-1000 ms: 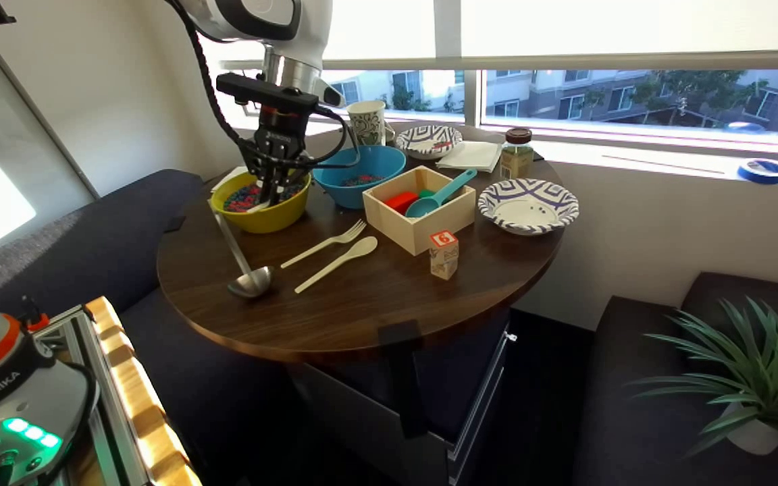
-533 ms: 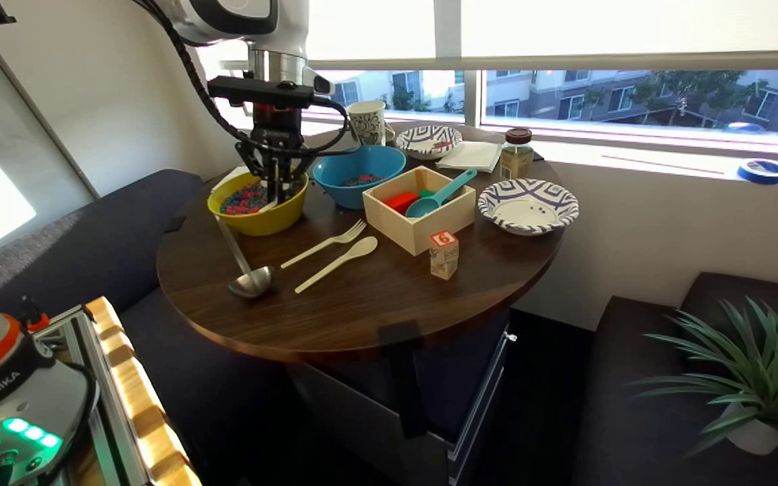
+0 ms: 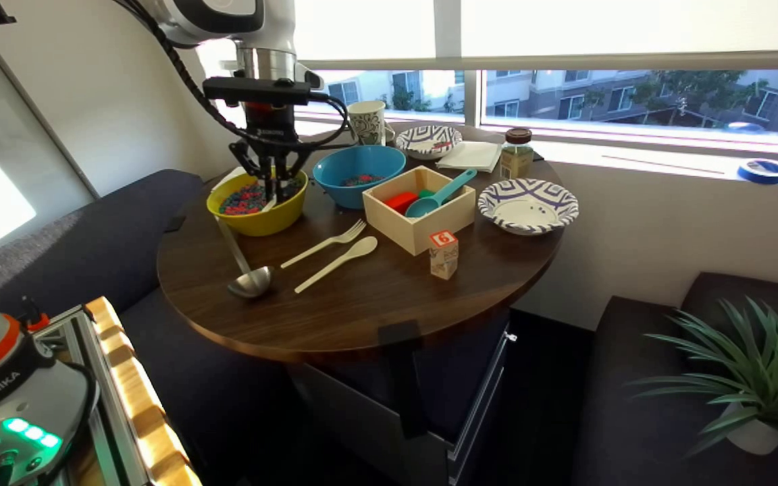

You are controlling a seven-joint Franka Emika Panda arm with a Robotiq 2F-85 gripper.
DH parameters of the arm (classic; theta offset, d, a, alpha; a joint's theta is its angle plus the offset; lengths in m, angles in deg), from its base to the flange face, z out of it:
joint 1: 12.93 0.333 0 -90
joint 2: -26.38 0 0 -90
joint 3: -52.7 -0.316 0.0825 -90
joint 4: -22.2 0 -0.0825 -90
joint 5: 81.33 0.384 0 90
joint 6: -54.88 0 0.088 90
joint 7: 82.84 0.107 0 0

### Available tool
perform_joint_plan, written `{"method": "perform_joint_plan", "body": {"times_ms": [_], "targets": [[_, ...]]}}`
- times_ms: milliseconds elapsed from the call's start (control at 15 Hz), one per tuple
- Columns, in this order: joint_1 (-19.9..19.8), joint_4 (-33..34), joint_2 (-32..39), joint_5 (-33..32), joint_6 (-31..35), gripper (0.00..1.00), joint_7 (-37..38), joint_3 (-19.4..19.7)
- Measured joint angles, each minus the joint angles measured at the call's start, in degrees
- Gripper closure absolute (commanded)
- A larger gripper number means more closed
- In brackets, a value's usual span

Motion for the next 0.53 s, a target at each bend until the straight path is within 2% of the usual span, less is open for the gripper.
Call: {"method": "perform_joint_plan", "body": {"times_ms": [533], "targets": [[1.0, -1.6, -1.6, -0.2, 1.1, 0.97, -5.7, 0.0]]}}
